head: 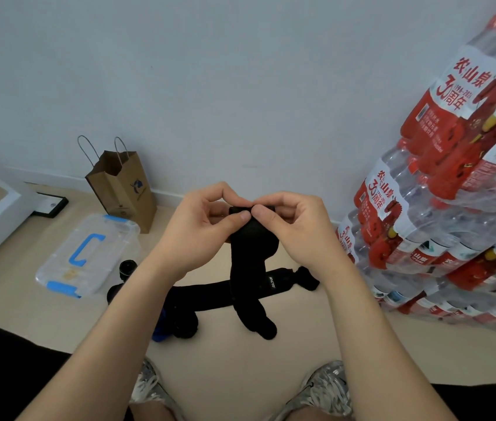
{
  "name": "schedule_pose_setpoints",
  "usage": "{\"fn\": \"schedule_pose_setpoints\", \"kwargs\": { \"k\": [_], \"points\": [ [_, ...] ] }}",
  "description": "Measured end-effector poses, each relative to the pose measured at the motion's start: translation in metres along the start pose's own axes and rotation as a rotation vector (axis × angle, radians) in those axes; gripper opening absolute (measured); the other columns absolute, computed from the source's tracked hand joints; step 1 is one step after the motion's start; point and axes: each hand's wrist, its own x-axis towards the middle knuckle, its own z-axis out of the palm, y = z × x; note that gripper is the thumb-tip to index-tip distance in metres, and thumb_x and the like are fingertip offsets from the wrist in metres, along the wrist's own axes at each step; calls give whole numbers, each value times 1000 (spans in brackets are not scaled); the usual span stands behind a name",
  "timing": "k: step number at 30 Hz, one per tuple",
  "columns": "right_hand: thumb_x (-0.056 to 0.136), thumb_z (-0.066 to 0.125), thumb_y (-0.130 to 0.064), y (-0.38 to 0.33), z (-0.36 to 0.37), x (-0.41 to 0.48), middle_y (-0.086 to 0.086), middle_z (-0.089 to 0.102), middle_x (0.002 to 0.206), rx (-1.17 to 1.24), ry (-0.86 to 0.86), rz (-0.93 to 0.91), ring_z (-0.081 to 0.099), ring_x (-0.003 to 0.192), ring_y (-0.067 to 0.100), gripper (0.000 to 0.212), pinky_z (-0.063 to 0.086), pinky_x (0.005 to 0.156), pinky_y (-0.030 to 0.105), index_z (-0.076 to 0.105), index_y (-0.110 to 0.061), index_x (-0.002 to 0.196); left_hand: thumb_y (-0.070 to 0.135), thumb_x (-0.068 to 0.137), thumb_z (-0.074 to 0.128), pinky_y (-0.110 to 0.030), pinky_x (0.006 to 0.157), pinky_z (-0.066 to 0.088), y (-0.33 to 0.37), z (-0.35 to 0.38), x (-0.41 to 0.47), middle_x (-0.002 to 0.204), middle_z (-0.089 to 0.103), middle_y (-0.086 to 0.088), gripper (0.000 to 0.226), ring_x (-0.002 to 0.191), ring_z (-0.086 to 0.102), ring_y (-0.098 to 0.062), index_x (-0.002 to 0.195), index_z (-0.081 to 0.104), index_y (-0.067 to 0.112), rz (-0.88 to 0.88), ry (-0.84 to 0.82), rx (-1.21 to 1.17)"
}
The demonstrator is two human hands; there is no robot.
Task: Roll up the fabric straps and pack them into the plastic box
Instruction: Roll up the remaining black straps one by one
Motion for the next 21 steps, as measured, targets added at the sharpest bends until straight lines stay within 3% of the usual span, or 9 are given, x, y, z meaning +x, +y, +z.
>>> {"fn": "schedule_pose_setpoints", "kwargs": {
  "k": [4, 8, 13, 17, 21],
  "points": [
    [95, 83, -19, 1, 0, 1, 1, 85, 99, 38, 24, -15, 82, 98, 21, 13, 65, 95, 49, 86, -25, 106, -4, 100, 70, -53, 88, 64, 0, -1, -2, 102, 73, -35, 8, 96, 76, -49, 105, 72, 1, -30, 20, -82],
    [92, 84, -12, 0, 0, 2, 4, 85, 100, 122, -1, -6, 81, 101, 23, 17, 64, 96, 43, 87, -26, 101, -8, 97, 71, -54, 91, 63, 0, -2, -2, 103, 75, -32, 11, 99, 76, -50, 104, 75, 0, -39, 38, -108],
    [93, 81, -3, -1, 1, 1, 6, 84, 106, 202, -18, 21, 80, 107, 23, 21, 63, 97, 34, 86, -18, 106, -11, 90, 70, -31, 86, 63, -1, -2, 0, 97, 83, -14, 25, 96, 81, -28, 95, 82, 9, -9, 85, -101],
    [93, 82, -4, -2, 1, 1, 5, 84, 106, 195, -12, 3, 80, 107, 22, 19, 63, 94, 30, 86, -15, 107, 8, 93, 81, -31, 87, 64, 0, -5, 0, 99, 84, -10, 11, 98, 82, -27, 99, 86, 16, 13, 46, -103],
    [93, 85, -16, -2, 0, 0, 3, 84, 105, 178, -11, -16, 81, 105, 21, 19, 63, 93, 31, 86, -21, 111, 7, 96, 80, -30, 90, 64, -2, -10, 2, 99, 84, -4, 19, 98, 82, -22, 110, 83, 21, 51, 62, 18]
  ]
}}
